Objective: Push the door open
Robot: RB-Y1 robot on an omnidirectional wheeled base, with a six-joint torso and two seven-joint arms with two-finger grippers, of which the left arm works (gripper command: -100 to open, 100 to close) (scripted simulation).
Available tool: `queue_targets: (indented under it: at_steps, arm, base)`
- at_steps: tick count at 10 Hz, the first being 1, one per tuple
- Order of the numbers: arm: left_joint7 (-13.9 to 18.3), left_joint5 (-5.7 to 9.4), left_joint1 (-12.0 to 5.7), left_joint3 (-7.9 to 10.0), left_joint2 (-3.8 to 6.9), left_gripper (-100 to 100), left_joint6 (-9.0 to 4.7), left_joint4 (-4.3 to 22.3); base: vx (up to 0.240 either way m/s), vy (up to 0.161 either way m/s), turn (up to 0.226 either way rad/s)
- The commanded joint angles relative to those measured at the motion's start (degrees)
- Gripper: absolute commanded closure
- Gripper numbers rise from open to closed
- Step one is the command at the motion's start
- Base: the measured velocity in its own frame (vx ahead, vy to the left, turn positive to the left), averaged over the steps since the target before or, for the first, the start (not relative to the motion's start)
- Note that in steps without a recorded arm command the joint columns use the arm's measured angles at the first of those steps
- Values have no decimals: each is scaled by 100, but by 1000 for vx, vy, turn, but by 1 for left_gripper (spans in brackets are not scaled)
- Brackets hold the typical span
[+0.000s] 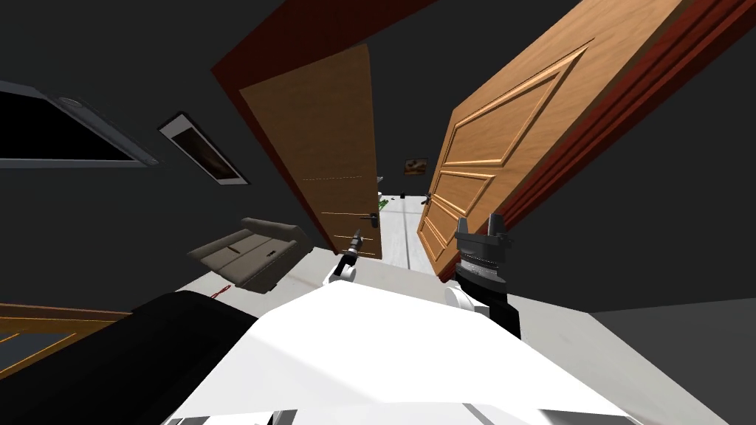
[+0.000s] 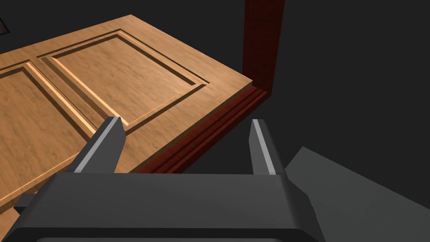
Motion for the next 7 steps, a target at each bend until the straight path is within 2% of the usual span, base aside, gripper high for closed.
queue_targets:
  at_steps: [1,3,4,7]
  arm:
    - [-7,73,-88,-13,26,-100,83,190]
    - [-9,151,-171,-31,60,-100,167,392]
    - [-13,117,-139,-31,41,-100,107,339]
    - [-8,107,-242,18,9,-100,82,494]
  base:
    - [69,135,-145]
    - [71,113,-100]
    - [32,58,-27]
    - [167,11,-23]
